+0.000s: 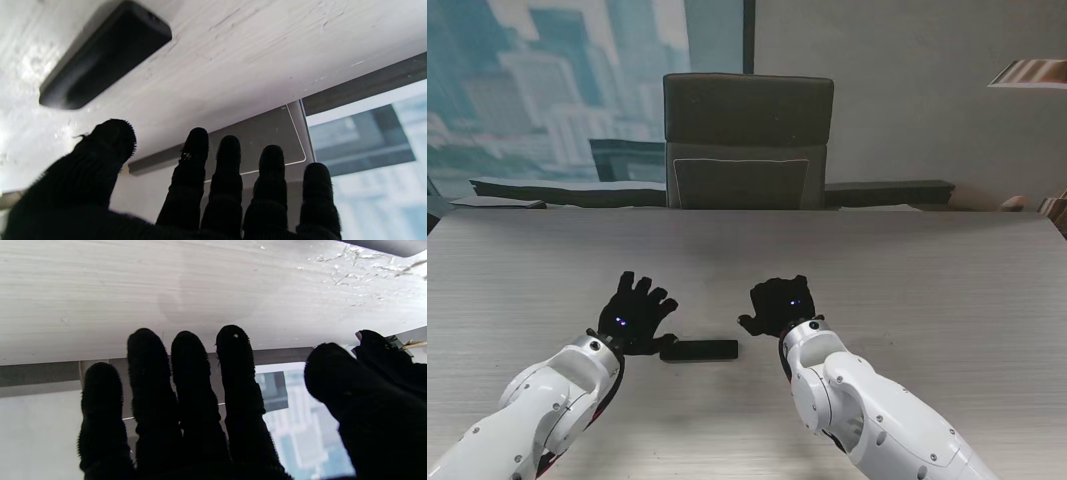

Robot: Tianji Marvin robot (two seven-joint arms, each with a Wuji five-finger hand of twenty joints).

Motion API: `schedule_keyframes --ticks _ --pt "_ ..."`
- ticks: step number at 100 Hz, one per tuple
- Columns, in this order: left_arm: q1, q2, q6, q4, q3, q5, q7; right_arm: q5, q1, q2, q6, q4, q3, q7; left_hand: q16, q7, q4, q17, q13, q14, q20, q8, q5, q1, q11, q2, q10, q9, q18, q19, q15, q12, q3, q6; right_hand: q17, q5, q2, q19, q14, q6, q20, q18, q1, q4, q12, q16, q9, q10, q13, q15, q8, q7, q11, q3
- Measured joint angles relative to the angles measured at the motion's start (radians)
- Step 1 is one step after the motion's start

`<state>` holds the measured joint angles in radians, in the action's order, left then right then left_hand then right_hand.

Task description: Install the batteries into the remote control and close the cover

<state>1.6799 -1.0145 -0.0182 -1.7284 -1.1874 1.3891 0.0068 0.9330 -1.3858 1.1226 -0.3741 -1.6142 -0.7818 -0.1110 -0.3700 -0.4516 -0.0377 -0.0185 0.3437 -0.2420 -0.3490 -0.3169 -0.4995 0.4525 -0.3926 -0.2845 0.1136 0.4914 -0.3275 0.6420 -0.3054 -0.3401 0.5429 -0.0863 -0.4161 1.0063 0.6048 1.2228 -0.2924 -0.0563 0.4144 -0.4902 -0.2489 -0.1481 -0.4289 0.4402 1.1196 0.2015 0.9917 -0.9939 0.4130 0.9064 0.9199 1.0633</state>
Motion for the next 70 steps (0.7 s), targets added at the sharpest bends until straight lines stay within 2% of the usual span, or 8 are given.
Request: schedule_keyframes --ticks 15,22,28,40,53,61,65,70 --pt "-0.001 -0.011 0.035 -0.002 -0.006 -0.063 0.034 -0.006 -0.027 0.000 0.022 -0.007 -0.044 -0.022 0.000 0.011 0.000 0.000 0.000 0.000 0.000 0.000 0.000 -0.003 0.001 0.019 0.013 -0.001 0.000 0.000 0.000 0.001 -0.036 0.000 0.011 -0.031 0.002 -0.016 -0.005 0.000 -0.007 -0.001 0.000 0.002 0.000 0.000 -0.049 0.003 -0.035 0.041 0.000 -0.020 -0.017 0.000" --pt "-0.003 -0.018 0.047 -0.002 -0.006 -0.121 0.062 -0.001 -0.037 0.000 0.050 -0.003 -0.059 -0.064 0.000 0.011 0.000 0.000 0.000 0.000 0.000 0.000 0.000 -0.003 0.002 0.020 0.017 -0.001 0.000 0.000 0.001 0.009 -0.036 0.000 0.014 -0.068 0.019 -0.022 -0.005 0.000 -0.014 -0.002 -0.001 0.002 0.000 0.000 -0.068 0.004 -0.040 0.055 0.004 -0.018 -0.016 0.004" --pt "-0.006 -0.024 0.049 -0.001 -0.006 -0.172 0.084 0.010 -0.044 0.000 0.075 0.003 -0.072 -0.097 0.000 0.011 0.000 0.000 0.000 -0.001 0.000 0.000 0.000 -0.003 0.011 0.020 0.024 -0.001 0.000 0.000 0.002 0.009 -0.036 -0.001 0.025 -0.131 0.031 -0.027 -0.004 0.000 -0.016 -0.002 -0.001 0.002 0.000 0.000 -0.114 0.004 -0.071 0.070 0.006 -0.028 -0.021 0.009" --pt "-0.024 -0.037 0.049 0.002 0.005 -0.272 0.120 0.005 -0.067 0.002 0.145 0.007 -0.121 -0.104 0.000 0.020 0.000 0.000 0.000 -0.005 0.000 0.000 0.000 -0.003 0.023 0.018 0.026 -0.001 0.000 0.000 0.005 0.010 -0.036 -0.002 0.046 -0.289 0.067 -0.042 -0.003 -0.025 -0.028 -0.002 -0.001 0.002 0.000 -0.001 -0.226 0.013 -0.141 0.122 0.008 -0.049 -0.021 0.009" --pt "-0.043 -0.057 0.018 0.006 0.006 -0.443 0.128 -0.106 -0.098 0.006 0.242 0.007 -0.177 -0.136 0.000 0.060 0.000 -0.001 -0.006 -0.013 0.000 0.001 0.000 -0.002 0.050 0.007 0.054 -0.010 -0.003 -0.008 0.020 0.021 -0.057 -0.028 0.072 -0.428 0.109 -0.073 -0.003 -0.062 -0.039 -0.002 0.011 0.002 0.000 -0.005 -0.346 0.025 -0.206 0.197 0.003 -0.064 -0.033 0.002" --pt "-0.044 -0.068 -0.027 0.004 -0.009 -0.479 0.109 -0.130 -0.119 0.011 0.274 0.004 -0.207 -0.152 0.012 0.100 0.000 -0.010 -0.038 -0.013 0.000 0.012 0.000 0.009 0.075 0.007 0.050 -0.041 -0.003 -0.036 0.046 0.024 -0.086 -0.028 0.080 -0.489 0.126 -0.093 -0.004 -0.082 -0.040 -0.002 0.022 0.000 0.000 -0.013 -0.393 0.027 -0.227 0.225 -0.009 -0.072 -0.036 -0.006" --pt "-0.042 -0.072 -0.037 -0.001 -0.020 -0.495 0.096 -0.139 -0.129 0.014 0.292 0.003 -0.220 -0.164 0.020 0.115 0.000 -0.010 -0.038 -0.015 0.000 0.013 0.000 0.019 0.080 0.007 0.065 -0.044 -0.003 -0.046 0.052 0.033 -0.094 -0.036 0.085 -0.502 0.136 -0.104 -0.005 -0.087 -0.044 -0.002 0.022 0.000 0.000 -0.013 -0.405 0.027 -0.229 0.236 -0.012 -0.073 -0.041 -0.006" --pt "-0.039 -0.075 -0.048 -0.004 -0.029 -0.539 0.095 -0.163 -0.142 0.018 0.314 0.000 -0.234 -0.181 0.024 0.140 0.001 -0.011 -0.039 -0.036 0.000 0.020 0.002 0.028 0.100 0.004 0.066 -0.053 -0.004 -0.059 0.066 0.036 -0.101 -0.038 0.092 -0.514 0.145 -0.123 -0.006 -0.091 -0.051 -0.002 0.024 0.000 0.000 -0.021 -0.415 0.027 -0.238 0.256 -0.022 -0.076 -0.045 -0.005"
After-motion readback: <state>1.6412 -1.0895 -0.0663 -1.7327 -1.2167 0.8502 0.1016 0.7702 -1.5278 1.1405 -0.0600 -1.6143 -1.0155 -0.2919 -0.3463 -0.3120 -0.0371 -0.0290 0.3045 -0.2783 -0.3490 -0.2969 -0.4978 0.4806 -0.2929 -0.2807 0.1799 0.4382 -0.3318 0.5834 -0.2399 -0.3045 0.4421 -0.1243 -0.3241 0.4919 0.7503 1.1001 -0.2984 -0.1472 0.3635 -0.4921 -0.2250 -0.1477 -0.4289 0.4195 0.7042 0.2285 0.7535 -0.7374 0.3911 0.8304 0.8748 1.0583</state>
